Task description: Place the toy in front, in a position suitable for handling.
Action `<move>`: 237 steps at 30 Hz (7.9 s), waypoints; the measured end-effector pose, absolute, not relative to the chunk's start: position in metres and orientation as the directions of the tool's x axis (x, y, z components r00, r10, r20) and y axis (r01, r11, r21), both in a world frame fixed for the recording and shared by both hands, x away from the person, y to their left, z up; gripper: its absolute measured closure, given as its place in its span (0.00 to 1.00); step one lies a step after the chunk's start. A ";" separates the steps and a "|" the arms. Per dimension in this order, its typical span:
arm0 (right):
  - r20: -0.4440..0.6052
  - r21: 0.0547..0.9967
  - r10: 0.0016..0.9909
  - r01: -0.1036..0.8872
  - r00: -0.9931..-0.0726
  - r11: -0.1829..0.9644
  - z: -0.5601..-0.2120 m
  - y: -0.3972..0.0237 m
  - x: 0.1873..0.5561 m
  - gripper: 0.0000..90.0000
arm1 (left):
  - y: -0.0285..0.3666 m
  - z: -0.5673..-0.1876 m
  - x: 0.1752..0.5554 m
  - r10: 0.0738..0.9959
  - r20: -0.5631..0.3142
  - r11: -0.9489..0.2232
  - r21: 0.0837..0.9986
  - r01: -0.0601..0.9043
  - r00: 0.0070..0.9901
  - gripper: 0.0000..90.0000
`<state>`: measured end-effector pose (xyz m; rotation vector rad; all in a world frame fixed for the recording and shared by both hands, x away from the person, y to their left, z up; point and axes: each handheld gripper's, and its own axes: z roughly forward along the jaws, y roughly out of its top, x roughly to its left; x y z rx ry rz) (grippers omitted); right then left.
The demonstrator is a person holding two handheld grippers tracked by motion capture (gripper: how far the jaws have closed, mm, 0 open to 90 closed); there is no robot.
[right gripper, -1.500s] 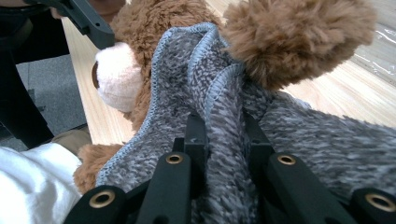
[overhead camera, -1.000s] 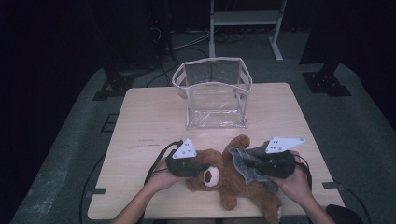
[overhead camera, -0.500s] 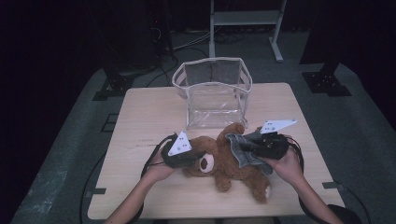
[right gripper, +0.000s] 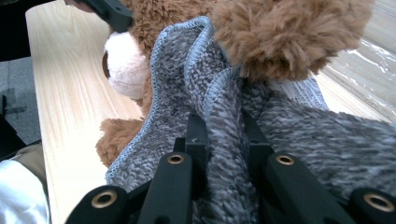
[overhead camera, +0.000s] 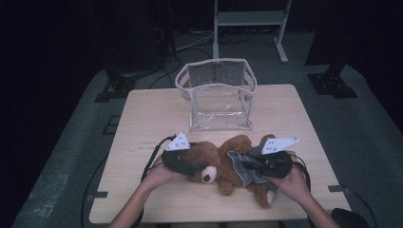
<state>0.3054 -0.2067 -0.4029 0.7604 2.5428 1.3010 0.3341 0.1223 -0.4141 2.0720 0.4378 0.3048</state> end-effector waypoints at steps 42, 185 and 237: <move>0.197 0.769 0.529 0.465 -0.825 0.439 -0.375 -0.211 0.330 0.85 | 0.115 -0.414 0.315 0.399 0.156 -0.481 0.875 0.062 0.903 0.18; 0.233 0.749 0.550 0.509 -0.802 0.425 -0.382 -0.203 0.331 0.85 | 0.097 -0.421 0.304 0.301 0.186 -0.454 0.891 -0.031 0.935 0.38; 0.119 0.787 0.520 0.400 -0.846 0.470 -0.393 -0.199 0.267 0.85 | 0.104 -0.422 0.305 0.266 -0.053 -0.473 0.863 0.179 0.962 0.16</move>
